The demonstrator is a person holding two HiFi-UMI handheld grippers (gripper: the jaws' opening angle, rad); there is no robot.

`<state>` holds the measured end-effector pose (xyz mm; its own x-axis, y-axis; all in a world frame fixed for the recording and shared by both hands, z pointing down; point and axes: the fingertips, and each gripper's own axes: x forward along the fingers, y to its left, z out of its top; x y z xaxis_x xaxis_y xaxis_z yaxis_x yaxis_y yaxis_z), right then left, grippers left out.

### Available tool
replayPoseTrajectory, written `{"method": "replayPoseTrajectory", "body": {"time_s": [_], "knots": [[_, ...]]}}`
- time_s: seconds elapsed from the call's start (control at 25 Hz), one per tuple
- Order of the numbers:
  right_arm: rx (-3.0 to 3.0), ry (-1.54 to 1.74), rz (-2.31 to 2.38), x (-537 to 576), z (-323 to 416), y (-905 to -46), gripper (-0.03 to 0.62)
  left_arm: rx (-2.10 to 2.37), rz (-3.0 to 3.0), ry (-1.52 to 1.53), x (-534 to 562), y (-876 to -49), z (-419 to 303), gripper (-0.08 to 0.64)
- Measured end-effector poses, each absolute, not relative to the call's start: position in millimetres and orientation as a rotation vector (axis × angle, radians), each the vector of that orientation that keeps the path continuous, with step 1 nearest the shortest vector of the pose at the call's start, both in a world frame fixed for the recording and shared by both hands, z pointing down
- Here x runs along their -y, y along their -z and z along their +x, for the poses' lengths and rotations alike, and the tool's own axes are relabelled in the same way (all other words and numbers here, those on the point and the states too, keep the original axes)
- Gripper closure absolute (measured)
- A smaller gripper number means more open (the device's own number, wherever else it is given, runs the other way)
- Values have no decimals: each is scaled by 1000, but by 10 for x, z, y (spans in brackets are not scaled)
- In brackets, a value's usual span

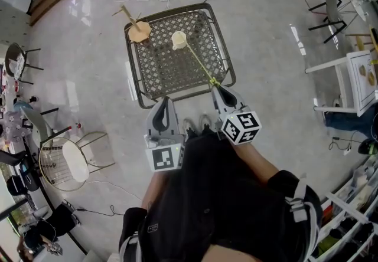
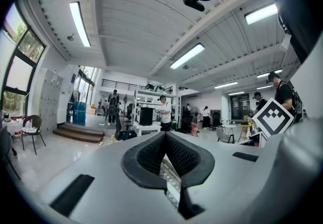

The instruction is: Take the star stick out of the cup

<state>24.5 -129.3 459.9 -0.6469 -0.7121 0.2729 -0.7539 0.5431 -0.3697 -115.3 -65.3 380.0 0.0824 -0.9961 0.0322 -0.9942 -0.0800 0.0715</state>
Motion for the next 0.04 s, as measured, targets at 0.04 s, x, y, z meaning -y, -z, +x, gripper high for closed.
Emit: {"method": "replayPoseTrajectory", "body": {"time_s": [0.04], "knots": [[2678, -709, 1278, 1288, 246, -4601, 572, 2077, 2258, 40, 648, -3796, -1151, 545]]}}
